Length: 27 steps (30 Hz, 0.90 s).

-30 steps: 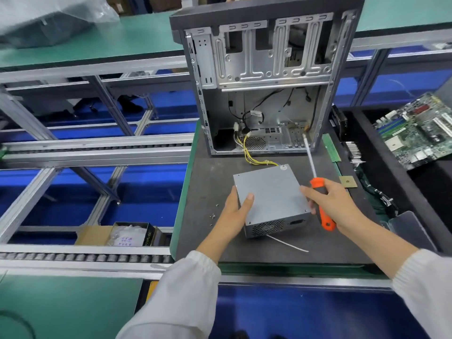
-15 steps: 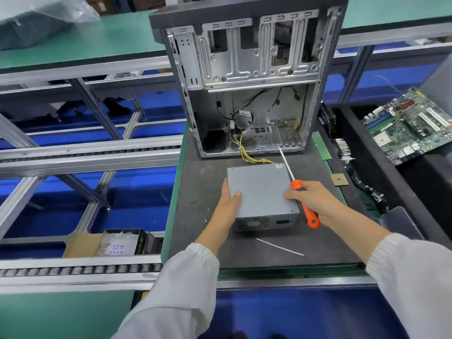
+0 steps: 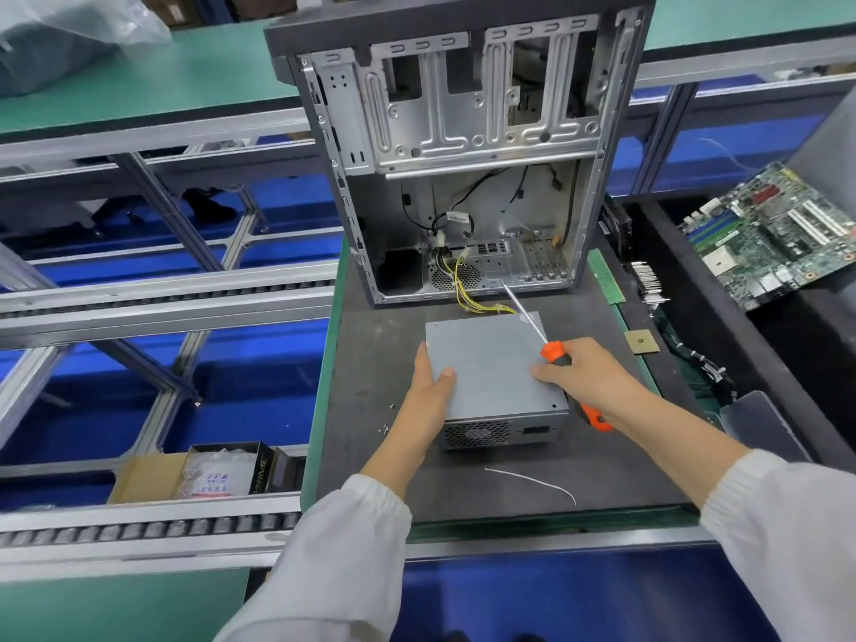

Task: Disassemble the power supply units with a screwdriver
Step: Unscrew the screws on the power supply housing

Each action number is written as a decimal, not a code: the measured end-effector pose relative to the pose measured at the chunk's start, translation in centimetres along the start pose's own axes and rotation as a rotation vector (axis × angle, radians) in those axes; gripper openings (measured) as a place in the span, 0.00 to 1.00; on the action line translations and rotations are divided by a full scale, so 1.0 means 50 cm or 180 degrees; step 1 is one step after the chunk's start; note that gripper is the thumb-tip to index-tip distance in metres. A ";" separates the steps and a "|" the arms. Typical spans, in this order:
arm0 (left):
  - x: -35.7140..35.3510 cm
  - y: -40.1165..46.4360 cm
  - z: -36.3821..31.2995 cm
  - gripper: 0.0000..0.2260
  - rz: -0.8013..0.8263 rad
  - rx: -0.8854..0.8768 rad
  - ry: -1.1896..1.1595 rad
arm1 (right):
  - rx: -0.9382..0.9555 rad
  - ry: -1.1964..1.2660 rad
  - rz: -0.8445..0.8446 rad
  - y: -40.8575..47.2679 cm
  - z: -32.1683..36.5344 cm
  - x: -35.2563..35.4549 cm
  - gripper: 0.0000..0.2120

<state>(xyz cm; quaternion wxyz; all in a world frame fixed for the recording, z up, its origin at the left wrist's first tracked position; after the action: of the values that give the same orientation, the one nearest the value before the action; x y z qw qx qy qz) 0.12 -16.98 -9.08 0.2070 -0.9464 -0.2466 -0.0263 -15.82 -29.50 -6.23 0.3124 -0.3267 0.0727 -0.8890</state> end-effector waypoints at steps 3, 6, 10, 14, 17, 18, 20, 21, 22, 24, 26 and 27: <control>-0.002 -0.005 -0.016 0.26 -0.0053 -0.0116 0.0121 | 0.0013 -0.0101 -0.0066 -0.001 0.002 -0.001 0.10; -0.001 -0.009 -0.028 0.27 -0.0094 -0.0163 0.0111 | 0.0090 -0.0235 -0.0219 -0.007 0.008 0.003 0.08; 0.005 -0.016 -0.047 0.27 -0.0125 -0.0209 0.0163 | 0.0220 -0.0356 -0.0376 -0.015 0.032 0.019 0.07; 0.007 -0.025 -0.063 0.27 -0.0154 -0.0243 0.0208 | 0.0257 -0.0524 -0.0363 -0.025 0.051 0.027 0.13; 0.008 -0.032 -0.072 0.27 -0.0171 -0.0233 0.0236 | 0.0226 -0.0611 -0.0325 -0.030 0.056 0.028 0.15; 0.008 -0.035 -0.076 0.27 -0.0178 -0.0233 0.0243 | 0.0216 -0.0620 -0.0333 -0.032 0.060 0.030 0.16; 0.010 -0.042 -0.087 0.27 -0.0179 -0.0257 0.0250 | 0.0241 -0.0623 -0.0327 -0.036 0.066 0.036 0.16; 0.010 -0.045 -0.095 0.27 -0.0165 -0.0290 0.0230 | 0.0277 -0.0622 -0.0333 -0.038 0.071 0.041 0.15; 0.010 -0.047 -0.105 0.27 -0.0145 -0.0331 0.0210 | 0.0303 -0.0621 -0.0346 -0.041 0.077 0.046 0.15; 0.008 -0.055 -0.128 0.28 -0.0074 -0.0416 0.0195 | 0.0328 -0.0601 -0.0357 -0.045 0.085 0.058 0.15; 0.004 -0.067 -0.158 0.30 0.0031 -0.0581 0.0209 | 0.0403 -0.0614 -0.0411 -0.050 0.094 0.071 0.17; 0.002 -0.074 -0.176 0.31 0.0097 -0.0713 0.0273 | 0.0483 -0.0640 -0.0458 -0.055 0.103 0.079 0.18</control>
<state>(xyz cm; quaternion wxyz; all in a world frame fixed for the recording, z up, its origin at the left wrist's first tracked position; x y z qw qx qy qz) -1.11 -17.55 0.37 0.1106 -0.9652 -0.2187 -0.0910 -16.33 -29.31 0.77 0.2773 -0.3941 -0.0499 -0.8748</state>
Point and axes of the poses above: each hand's wrist, its own y-axis towards the middle knuckle, its own x-axis out of the back of the hand, z = x × y, the point moved 10 cm from there along y, towards the middle knuckle, and after that the axes turned 3 degrees about x, right-handed, at the moved point
